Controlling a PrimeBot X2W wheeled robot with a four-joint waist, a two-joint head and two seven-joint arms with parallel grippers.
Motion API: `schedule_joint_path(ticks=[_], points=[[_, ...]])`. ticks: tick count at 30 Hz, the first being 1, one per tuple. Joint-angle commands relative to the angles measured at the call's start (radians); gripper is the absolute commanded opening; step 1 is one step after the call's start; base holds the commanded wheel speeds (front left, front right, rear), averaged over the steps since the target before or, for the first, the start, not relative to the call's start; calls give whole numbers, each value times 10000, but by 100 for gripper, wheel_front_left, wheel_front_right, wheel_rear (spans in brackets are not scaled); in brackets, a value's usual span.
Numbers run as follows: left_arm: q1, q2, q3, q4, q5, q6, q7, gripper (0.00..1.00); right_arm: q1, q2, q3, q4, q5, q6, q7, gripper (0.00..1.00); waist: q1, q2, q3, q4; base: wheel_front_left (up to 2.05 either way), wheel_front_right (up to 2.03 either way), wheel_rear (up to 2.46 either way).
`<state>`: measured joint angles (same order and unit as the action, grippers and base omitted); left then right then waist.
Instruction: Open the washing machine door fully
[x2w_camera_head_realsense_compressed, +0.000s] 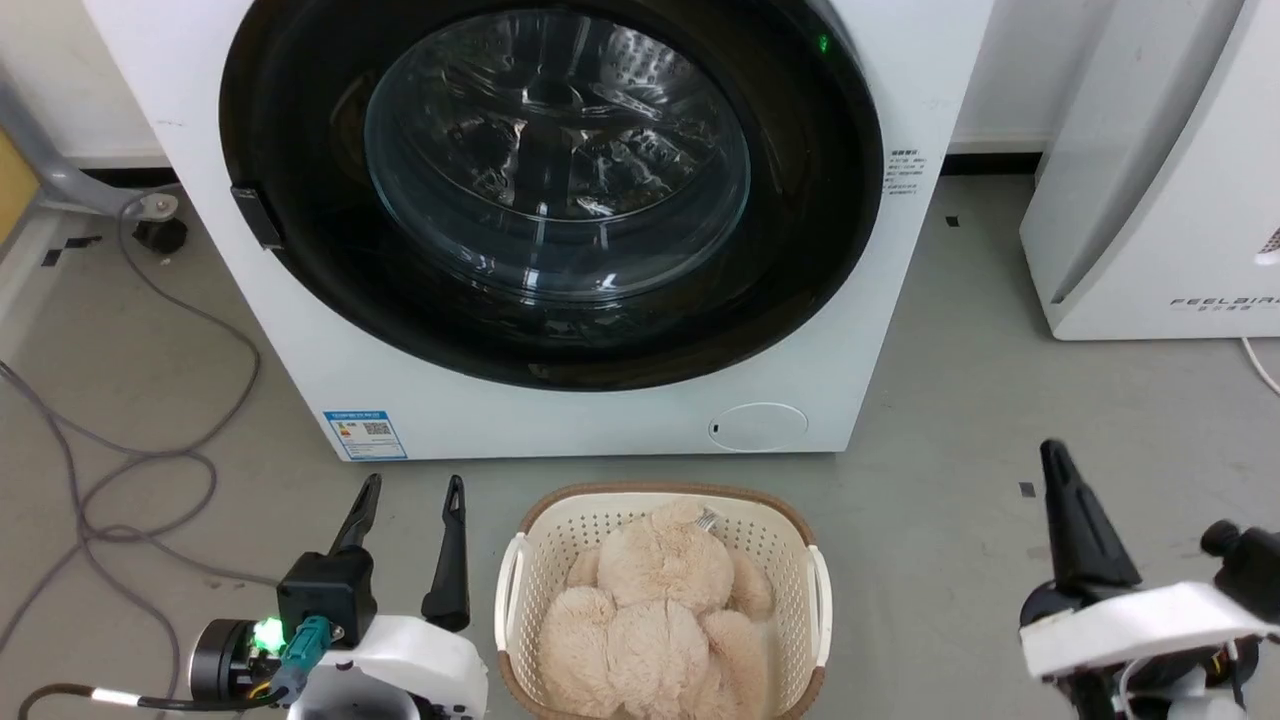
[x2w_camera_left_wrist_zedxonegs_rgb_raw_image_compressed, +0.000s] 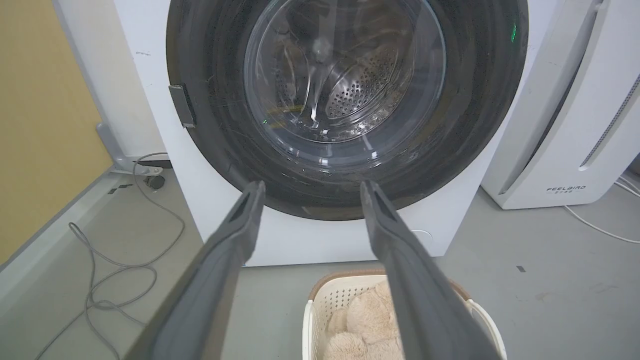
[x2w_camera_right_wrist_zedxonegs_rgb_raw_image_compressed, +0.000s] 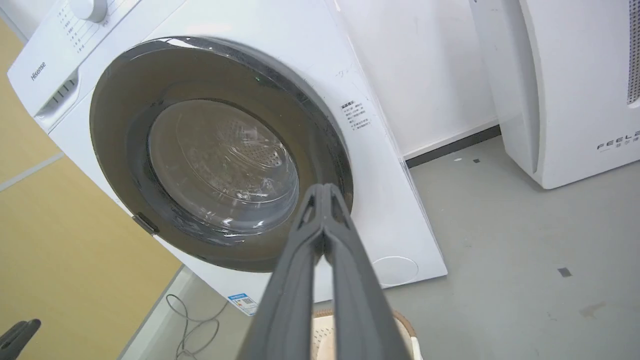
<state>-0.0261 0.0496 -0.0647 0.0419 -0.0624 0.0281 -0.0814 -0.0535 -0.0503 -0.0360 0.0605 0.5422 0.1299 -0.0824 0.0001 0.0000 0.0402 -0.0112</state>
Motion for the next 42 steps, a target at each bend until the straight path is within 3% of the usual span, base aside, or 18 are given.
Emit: schedule_joint_path(ticks=[1,10,21,29,42], points=[[-159,12,-55,49,-52,59,-87,100,-221,0,-43,69,332,4,-85,0,0,0,29,-1,0,0,0],[-465,87,-180,-96,-71,187,-279,100,-1596,-117,-375,746,2318,4,-186,0,0,0,416,39,0,0,0],[-835,142,-397,-435,-135,309,-510,100,-3890,-992,-302,2412,4779,5,-222,0,0,0,962,120,0,0,0],[-1183,159,-631,-598,-203,352,-677,100,-6001,-1908,255,3908,6263,5,5,0,0,0,1475,259,0,0,0],[-1781,196,-1049,-640,-308,402,-949,100,-9618,-3090,2082,6324,8164,6,1557,0,-1,0,2274,428,0,0,0]])
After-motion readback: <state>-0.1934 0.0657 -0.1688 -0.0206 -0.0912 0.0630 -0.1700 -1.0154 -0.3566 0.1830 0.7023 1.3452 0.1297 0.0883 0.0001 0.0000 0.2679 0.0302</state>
